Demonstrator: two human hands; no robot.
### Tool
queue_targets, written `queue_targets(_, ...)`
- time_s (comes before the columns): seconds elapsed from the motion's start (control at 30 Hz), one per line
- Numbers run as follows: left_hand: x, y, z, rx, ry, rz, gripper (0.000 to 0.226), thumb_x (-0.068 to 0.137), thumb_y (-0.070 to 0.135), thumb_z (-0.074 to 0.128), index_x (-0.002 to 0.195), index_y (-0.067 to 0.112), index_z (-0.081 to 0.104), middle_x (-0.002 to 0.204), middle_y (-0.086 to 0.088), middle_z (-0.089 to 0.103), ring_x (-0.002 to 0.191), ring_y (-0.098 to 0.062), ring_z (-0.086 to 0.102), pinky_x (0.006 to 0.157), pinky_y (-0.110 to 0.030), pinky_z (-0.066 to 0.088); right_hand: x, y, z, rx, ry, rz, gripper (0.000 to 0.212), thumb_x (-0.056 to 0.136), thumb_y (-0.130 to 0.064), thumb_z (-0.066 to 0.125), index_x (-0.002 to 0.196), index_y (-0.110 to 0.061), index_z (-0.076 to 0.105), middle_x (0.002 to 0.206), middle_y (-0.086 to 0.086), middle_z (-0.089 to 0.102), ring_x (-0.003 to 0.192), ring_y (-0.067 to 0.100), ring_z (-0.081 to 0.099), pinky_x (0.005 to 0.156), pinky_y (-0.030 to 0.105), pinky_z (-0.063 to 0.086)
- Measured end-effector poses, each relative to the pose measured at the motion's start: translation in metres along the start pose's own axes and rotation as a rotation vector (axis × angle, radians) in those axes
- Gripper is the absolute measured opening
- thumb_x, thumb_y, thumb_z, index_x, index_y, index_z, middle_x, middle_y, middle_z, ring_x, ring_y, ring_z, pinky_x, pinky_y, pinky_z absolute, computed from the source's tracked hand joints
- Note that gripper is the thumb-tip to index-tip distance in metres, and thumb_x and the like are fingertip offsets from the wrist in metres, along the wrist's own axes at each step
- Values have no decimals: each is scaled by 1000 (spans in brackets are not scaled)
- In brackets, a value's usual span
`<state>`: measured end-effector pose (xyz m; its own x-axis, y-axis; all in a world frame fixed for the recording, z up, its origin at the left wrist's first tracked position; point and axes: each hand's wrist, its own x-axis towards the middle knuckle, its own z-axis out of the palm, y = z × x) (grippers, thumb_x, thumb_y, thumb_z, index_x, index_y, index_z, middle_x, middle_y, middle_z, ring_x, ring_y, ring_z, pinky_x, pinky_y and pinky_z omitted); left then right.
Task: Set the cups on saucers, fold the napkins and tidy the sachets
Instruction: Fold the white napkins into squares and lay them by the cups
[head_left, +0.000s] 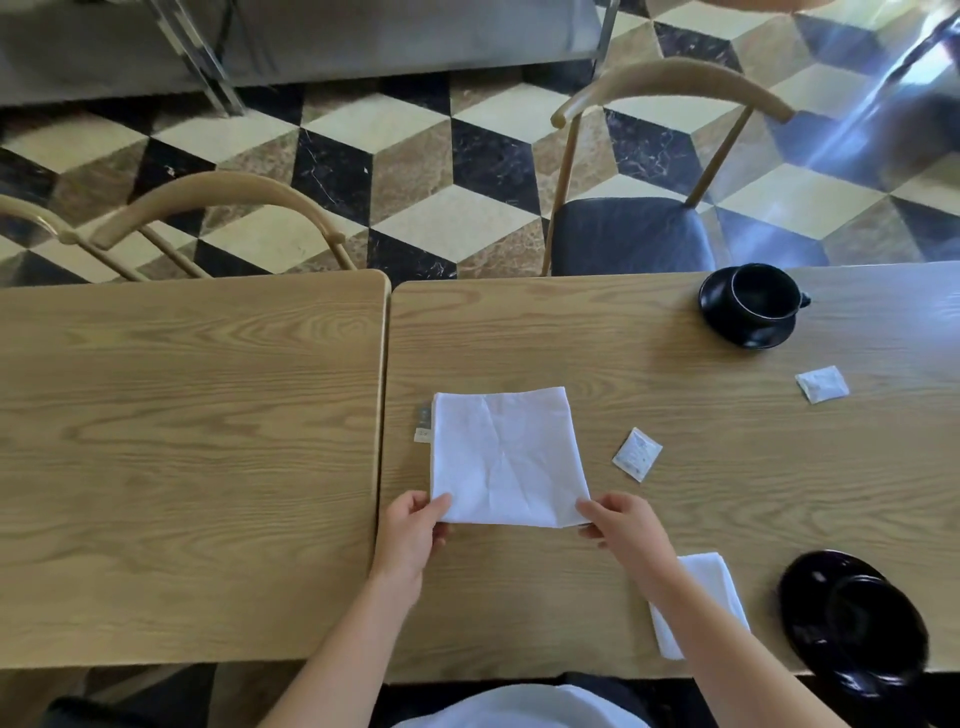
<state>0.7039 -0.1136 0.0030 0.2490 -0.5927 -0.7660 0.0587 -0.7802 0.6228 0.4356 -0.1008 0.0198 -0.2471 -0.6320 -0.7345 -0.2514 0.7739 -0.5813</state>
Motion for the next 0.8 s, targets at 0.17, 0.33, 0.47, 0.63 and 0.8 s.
queue_targets(0.17, -39, -29, -16, 76, -10, -40, 32, 82, 21, 80, 104, 22, 57, 85, -10, 76, 55, -15, 67, 45, -24, 48, -30, 38, -11, 29, -54, 112, 20, 85, -19, 75, 83, -6, 59, 70, 6, 76, 47, 9, 59, 49, 23, 43)
queue_targets(0.33, -41, -40, -22, 92, -42, -125, 16, 89, 16, 72, 101, 20, 63, 81, -8, 73, 53, -18, 67, 43, -26, 47, -32, 38, -13, 15, -133, 246, 18, 87, -9, 70, 85, -11, 52, 64, 4, 74, 41, 8, 52, 39, 17, 33)
queue_targets(0.47, -27, -20, -13, -73, -52, -167, 6, 93, 11, 69, 98, 9, 69, 87, -13, 71, 52, -17, 67, 46, -26, 50, -17, 10, -14, 68, -98, 186, 14, 87, -10, 64, 100, -8, 59, 64, -1, 73, 44, 8, 54, 42, 19, 35)
queue_targets(0.63, -7, 10, -5, -291, -83, -286, 23, 91, 19, 73, 99, -2, 69, 75, -19, 74, 59, -23, 71, 50, -29, 60, 5, -30, -17, 270, -216, 180, 20, 91, -26, 65, 104, -13, 73, 94, 4, 81, 72, 16, 71, 56, 24, 43)
queue_targets(0.8, 19, 21, -10, -52, -205, -252, 29, 79, 25, 84, 96, 9, 68, 67, -3, 60, 53, -14, 57, 42, -24, 43, 31, -47, -12, 43, -258, 117, 23, 76, -29, 79, 95, -16, 75, 82, -1, 69, 69, 12, 65, 57, 24, 43)
